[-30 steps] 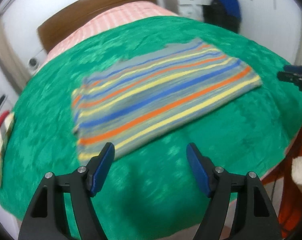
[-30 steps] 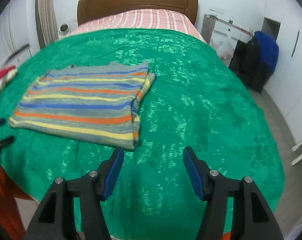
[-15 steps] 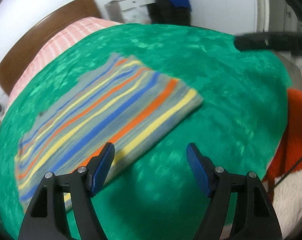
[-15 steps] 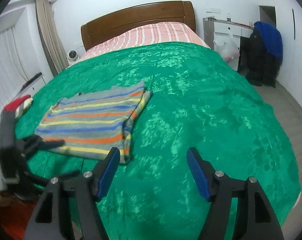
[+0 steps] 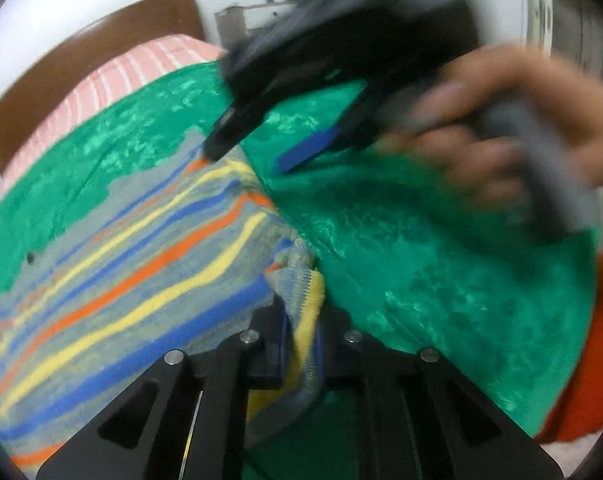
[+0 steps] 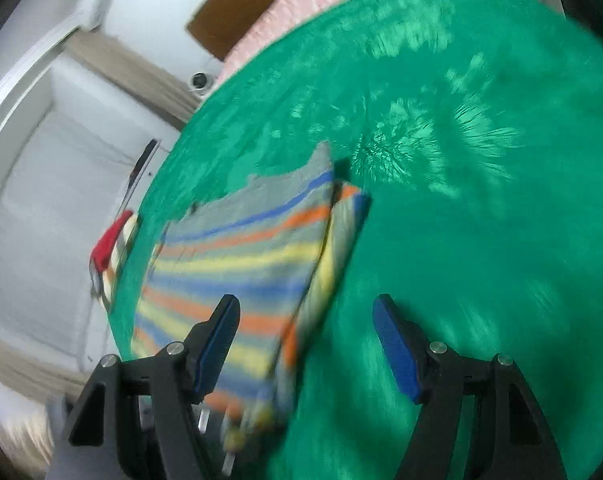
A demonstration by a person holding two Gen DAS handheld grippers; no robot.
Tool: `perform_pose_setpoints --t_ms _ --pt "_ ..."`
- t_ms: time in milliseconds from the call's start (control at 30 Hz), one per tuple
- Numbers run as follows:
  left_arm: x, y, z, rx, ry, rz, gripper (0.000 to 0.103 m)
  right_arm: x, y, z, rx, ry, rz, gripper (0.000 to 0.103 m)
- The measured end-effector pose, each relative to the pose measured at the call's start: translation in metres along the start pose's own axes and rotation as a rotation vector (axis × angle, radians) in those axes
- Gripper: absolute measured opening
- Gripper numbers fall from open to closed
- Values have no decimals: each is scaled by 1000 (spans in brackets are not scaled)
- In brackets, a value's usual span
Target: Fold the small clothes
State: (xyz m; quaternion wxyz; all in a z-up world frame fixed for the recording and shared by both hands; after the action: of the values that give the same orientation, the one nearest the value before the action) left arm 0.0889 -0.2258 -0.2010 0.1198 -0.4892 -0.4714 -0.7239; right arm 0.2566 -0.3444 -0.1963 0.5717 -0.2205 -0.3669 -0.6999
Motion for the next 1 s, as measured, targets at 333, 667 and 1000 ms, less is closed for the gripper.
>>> perform_pose_setpoints --t_ms 333,667,1000 --pt "106 -55 121 334 -86 -112 8 -41 34 123 179 -2 -23 13" --pt "135 -165 254 719 3 -63 13 -186 34 281 324 39 111 13" --pt "146 -198 281 770 22 -57 63 -184 14 277 293 43 61 37"
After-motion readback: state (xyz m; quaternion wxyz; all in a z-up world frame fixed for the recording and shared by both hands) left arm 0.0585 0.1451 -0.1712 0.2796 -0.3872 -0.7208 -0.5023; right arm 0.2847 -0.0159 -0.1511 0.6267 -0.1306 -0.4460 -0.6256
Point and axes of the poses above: each gripper's, at about its wrist camera, not at the fingertips, and x roughly against the way its jaws point, z to its left, y to its top, the point moved 5 cm from there along -x, roughly the way its jaws point, and after that the axes turned 8 degrees about z, right-handed, at the moved point
